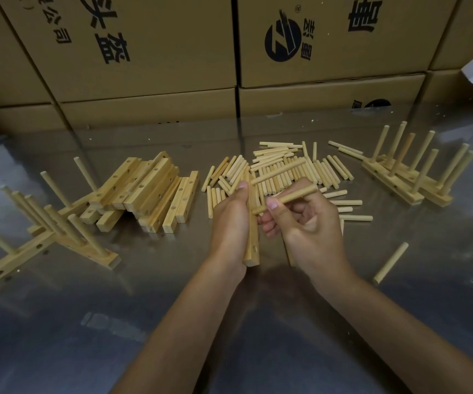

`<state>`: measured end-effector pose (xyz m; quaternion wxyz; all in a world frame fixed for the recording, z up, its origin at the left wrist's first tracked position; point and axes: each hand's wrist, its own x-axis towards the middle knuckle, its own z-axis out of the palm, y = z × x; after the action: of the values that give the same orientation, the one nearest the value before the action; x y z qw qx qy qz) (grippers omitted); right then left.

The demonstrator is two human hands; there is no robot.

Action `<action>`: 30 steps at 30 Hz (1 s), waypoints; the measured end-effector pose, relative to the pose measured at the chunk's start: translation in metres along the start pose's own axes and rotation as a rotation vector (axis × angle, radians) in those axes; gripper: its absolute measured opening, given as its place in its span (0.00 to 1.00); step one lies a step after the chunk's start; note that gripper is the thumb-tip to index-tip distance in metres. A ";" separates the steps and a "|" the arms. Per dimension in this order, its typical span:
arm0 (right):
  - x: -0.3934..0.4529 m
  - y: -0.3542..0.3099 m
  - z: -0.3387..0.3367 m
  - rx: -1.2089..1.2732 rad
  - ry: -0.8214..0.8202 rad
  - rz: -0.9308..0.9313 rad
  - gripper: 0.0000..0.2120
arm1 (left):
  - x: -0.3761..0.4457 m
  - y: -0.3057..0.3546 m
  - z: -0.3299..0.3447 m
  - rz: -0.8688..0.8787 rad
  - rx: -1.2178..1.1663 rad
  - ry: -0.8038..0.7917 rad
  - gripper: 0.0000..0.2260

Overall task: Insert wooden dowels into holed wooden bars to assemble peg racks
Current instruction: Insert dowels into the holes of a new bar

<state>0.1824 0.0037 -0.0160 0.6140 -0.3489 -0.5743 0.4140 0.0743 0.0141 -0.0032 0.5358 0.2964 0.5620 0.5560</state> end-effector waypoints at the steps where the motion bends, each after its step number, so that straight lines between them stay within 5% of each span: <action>1: 0.002 0.000 -0.001 -0.011 -0.023 -0.019 0.04 | -0.001 0.001 0.000 -0.006 -0.007 -0.006 0.17; 10: 0.004 -0.003 -0.005 -0.027 -0.098 -0.060 0.04 | -0.002 0.007 -0.004 0.014 0.057 0.000 0.15; 14: 0.010 -0.012 -0.015 0.024 -0.177 0.249 0.05 | 0.007 0.013 -0.016 0.114 0.221 -0.002 0.18; 17: 0.013 -0.010 -0.019 -0.157 -0.254 0.341 0.04 | 0.011 0.016 -0.023 0.143 0.325 -0.049 0.16; 25: 0.004 -0.017 -0.017 -1.120 -0.340 -0.409 0.06 | 0.012 0.014 -0.025 0.165 0.391 -0.133 0.16; 30: 0.001 -0.020 -0.013 -1.181 -0.387 -0.519 0.07 | 0.013 0.008 -0.025 0.144 0.368 -0.186 0.15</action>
<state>0.1972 -0.0029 0.0010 0.2856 -0.3962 -0.8694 -0.0755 0.0460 0.0204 -0.0040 0.4813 0.4786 0.5796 0.4510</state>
